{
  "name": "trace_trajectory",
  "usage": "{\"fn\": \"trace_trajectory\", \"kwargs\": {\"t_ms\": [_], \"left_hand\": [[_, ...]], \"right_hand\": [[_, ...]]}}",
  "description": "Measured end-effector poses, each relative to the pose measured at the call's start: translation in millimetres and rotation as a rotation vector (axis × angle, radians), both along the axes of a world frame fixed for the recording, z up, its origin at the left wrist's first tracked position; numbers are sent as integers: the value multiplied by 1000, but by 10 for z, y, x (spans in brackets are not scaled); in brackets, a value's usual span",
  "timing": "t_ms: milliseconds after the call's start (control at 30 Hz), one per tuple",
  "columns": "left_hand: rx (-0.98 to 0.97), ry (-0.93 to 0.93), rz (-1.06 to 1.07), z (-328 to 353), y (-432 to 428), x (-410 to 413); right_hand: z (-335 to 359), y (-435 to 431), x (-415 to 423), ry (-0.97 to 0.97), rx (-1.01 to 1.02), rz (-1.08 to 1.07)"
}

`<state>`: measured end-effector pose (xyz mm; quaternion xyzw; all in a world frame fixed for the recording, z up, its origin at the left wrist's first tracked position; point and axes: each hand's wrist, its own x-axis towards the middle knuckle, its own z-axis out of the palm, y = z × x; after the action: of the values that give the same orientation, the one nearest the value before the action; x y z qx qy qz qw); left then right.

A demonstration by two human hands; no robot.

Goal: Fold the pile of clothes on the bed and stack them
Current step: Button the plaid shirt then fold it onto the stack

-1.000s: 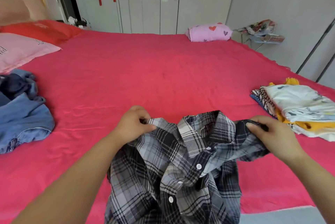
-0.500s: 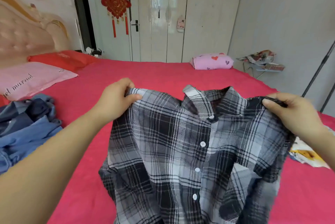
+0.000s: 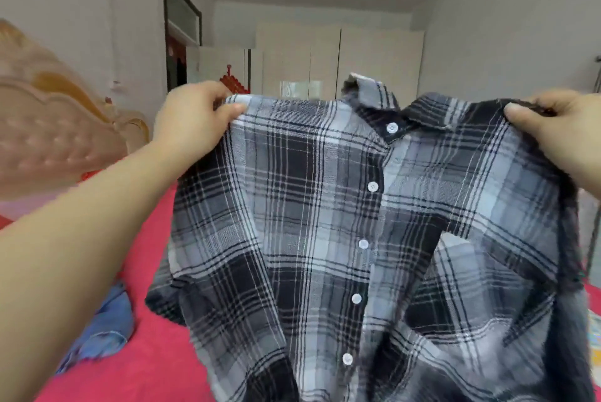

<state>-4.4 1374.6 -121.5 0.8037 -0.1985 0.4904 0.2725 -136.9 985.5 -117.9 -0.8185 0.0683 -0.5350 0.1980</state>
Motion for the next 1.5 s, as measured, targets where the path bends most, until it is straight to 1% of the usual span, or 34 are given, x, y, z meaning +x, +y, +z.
{"fn": "trace_trajectory", "kwargs": {"t_ms": [133, 267, 333, 500, 567, 633, 733, 867, 933, 1033, 1133, 1233, 1300, 1333, 1367, 1400, 1433, 1500], "left_hand": [[-144, -49, -10, 463, 21, -193], [-240, -72, -28, 796, -11, -401], [-254, -99, -34, 948, -23, -495], [-181, -172, 29, 1346, -53, -740], [-117, -182, 78, 1458, -54, -813], [-46, -181, 81, 1530, -69, -854], [39, -122, 28, 1560, -105, -924], [189, 30, 14, 1544, -60, -1039], [175, 8, -51, 1548, -34, -1055], [27, -75, -138, 1581, -58, -1039], [-74, -42, -158, 1589, -162, -991], [-46, 3, -223, 1582, -207, -1000], [63, 23, -202, 1583, -157, -1051], [134, 26, -144, 1593, -130, -1071], [173, 11, -80, 1607, -115, -1089], [160, -27, -35, 1621, -111, -1114], [102, -99, -18, 1644, -122, -1139], [-44, -299, -11, 1706, -170, -1180]], "right_hand": [[394, 152, -172, -31, -67, -5], [577, 318, -273, -66, -69, -61], [639, 359, -305, -112, -70, -76], [877, 440, -415, -196, -66, -63], [965, 449, -457, -199, -81, -53], [1039, 451, -499, -224, -75, -51], [1095, 473, -529, -229, -93, -62], [1118, 454, -543, -230, -57, -59], [1134, 430, -558, -219, -54, -80], [1191, 442, -575, -229, -40, -88], [1235, 520, -557, -205, -51, -75], [1251, 570, -550, -217, -57, -85], [1253, 566, -575, -230, -55, -103], [1255, 561, -592, -242, -55, -106], [1260, 563, -609, -267, -53, -102], [1271, 572, -619, -304, -53, -94], [1289, 592, -628, -340, -56, -89], [1324, 651, -639, -366, -66, -94]]}}
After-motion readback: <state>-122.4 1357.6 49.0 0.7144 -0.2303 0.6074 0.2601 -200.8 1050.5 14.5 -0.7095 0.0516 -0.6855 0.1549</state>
